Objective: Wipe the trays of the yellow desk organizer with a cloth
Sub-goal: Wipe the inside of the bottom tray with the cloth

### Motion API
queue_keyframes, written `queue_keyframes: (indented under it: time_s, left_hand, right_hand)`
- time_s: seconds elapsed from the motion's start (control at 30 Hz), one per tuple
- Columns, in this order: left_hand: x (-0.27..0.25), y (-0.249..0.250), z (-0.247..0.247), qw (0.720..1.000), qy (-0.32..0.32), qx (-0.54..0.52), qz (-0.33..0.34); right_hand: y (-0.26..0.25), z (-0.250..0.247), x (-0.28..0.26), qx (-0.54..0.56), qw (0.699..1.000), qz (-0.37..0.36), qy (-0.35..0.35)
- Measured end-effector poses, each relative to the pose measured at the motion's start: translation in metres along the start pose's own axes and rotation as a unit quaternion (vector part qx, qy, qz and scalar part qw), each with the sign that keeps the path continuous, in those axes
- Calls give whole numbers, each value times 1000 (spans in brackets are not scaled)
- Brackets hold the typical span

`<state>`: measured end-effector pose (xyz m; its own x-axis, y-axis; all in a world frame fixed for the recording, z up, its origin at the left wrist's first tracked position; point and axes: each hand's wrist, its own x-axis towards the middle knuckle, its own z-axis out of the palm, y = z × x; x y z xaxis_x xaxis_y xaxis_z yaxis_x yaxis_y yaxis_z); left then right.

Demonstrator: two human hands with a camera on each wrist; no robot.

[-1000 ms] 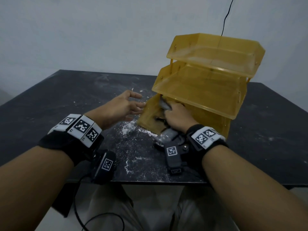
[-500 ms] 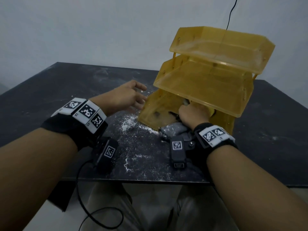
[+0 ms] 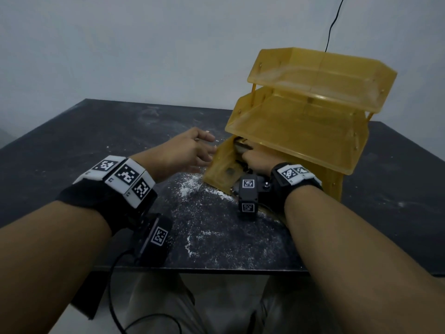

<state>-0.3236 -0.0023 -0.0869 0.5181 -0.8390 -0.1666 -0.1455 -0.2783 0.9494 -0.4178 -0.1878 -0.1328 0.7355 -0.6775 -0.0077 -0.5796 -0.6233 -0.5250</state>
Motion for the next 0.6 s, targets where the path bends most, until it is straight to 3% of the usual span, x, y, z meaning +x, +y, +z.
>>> queue_keyframes:
  time_s: [0.2,0.33,0.43,0.5,0.6]
  left_hand:
    - [-3,5,1,1000,7,-3,1]
    - [-7,8,8,999,25,27,5]
    - [-9,12,14,996,21,83,14]
    - [-9,14,16,993,20,113,22]
    - [-7,15,18,991,23,130,27]
  right_hand:
    - [-8,-3,-62,104,988,-91,-66]
    - [-4,1,-80,119,985,-94,-81]
    - [5,-3,-88,158,986,-41,26]
    - [16,-8,-89,124,983,56,122]
    - [31,-15,-76,62,967,191,155]
